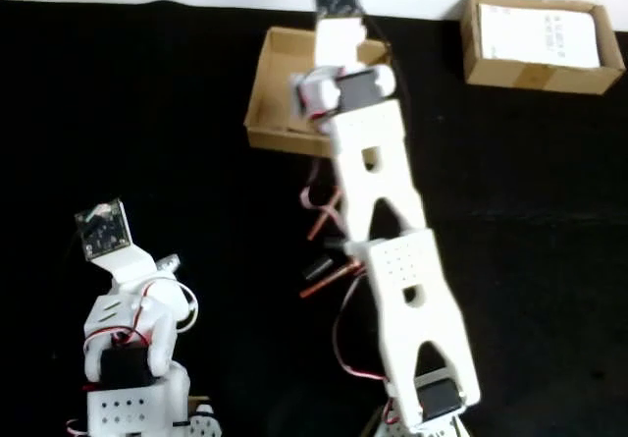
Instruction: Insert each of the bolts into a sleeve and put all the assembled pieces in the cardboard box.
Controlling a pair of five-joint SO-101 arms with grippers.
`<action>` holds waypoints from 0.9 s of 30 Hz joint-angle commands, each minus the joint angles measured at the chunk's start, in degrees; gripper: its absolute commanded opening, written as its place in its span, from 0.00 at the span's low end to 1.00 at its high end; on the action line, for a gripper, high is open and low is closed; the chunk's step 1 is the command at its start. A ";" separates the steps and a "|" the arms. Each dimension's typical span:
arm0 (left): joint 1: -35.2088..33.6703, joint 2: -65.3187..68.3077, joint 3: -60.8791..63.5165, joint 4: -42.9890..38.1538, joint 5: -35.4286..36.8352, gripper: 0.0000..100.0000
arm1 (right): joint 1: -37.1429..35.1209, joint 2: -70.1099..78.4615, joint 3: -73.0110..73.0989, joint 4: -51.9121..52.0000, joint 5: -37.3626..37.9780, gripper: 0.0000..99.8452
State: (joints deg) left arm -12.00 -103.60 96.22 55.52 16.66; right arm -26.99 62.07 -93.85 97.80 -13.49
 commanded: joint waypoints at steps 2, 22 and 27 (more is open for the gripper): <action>-0.40 -0.40 0.92 -0.88 -0.35 0.02 | 0.66 -13.58 -0.40 3.56 -8.70 0.08; -0.57 -0.40 0.92 -0.79 -0.35 0.02 | -2.24 -58.77 93.05 -0.13 50.37 0.08; -2.24 -0.48 0.92 -1.05 -0.35 0.02 | -1.80 -58.68 93.32 -6.37 59.60 0.08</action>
State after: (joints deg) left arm -13.32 -103.60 96.22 55.52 16.66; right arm -29.71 6.59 -0.84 94.55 40.92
